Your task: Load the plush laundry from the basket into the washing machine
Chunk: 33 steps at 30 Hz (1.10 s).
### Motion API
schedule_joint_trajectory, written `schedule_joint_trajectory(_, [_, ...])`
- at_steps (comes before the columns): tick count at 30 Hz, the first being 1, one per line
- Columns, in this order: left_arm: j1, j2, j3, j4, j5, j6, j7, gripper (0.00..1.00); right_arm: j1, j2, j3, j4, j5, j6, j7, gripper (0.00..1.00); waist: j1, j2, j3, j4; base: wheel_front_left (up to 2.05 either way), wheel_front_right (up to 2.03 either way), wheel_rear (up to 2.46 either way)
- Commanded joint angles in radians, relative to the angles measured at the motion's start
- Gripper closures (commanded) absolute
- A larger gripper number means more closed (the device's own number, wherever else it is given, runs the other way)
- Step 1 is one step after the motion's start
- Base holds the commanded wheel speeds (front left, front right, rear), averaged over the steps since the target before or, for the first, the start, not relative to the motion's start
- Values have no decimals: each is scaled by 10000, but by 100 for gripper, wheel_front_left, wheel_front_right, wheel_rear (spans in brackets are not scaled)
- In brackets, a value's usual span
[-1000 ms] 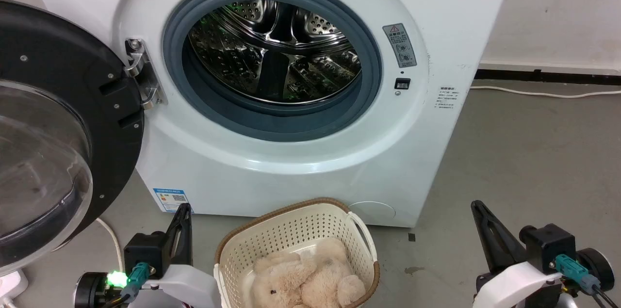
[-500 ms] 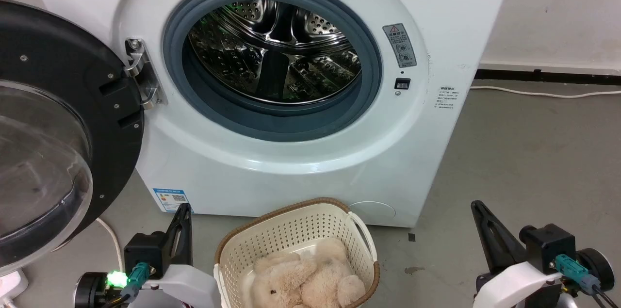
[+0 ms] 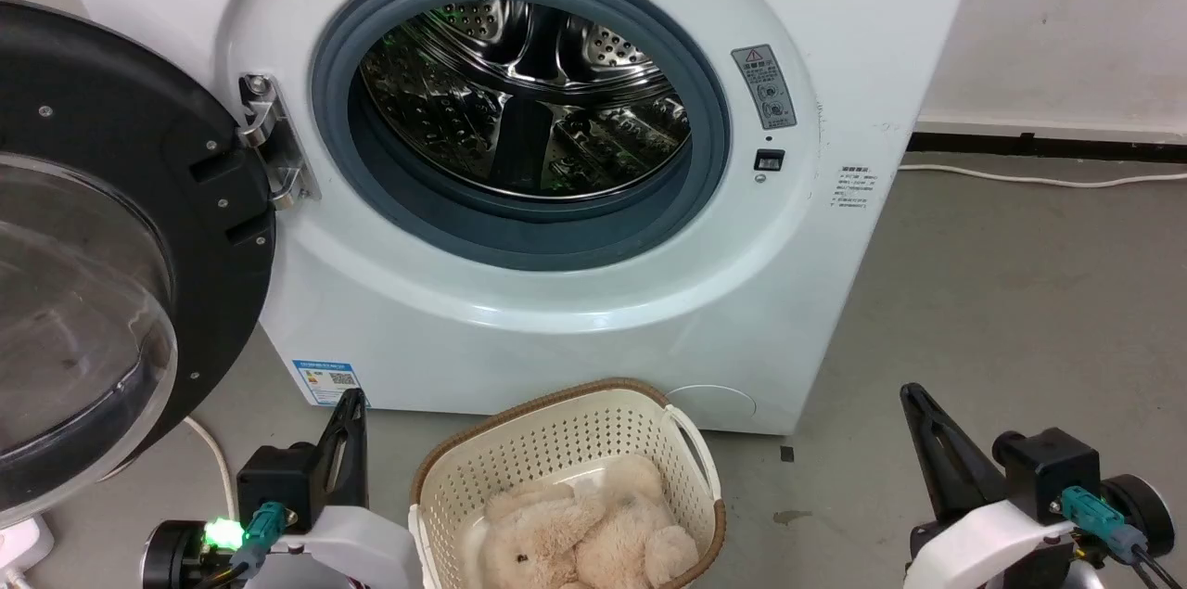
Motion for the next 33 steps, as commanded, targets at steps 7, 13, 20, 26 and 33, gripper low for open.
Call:
schedule_joint_trajectory(7, [-151, -3, 26, -12, 26, -43, 3, 100, -119, -16, -5, 16, -76, 6, 5, 100, 0, 0, 0, 0, 0, 0, 0])
schedule_joint_trajectory(13, [9, 0, -12, 0, -7, 11, -3, 0, 4, 0, 0, 0, 12, 0, -3, 0, 1, 0, 0, 0, 0, 0, 0])
schedule_joint_trajectory(20, [51, 0, -132, 12, -179, 77, -113, 0, 117, -1, -10, -14, 172, 0, -115, 0, 0, 0, -4, 2, 0, 0, 0])
schedule_joint_trajectory(26, [79, 0, -251, 50, -357, 149, -221, 0, 222, -2, -20, -26, 303, 1, -214, 0, 0, 0, -5, -1, 0, 0, 0])
schedule_joint_trajectory(33, [14, 0, -407, 198, -573, 212, -331, 0, 295, -2, -47, -57, 467, 1, -313, 0, 0, 0, 56, -32, 0, 0, 0])
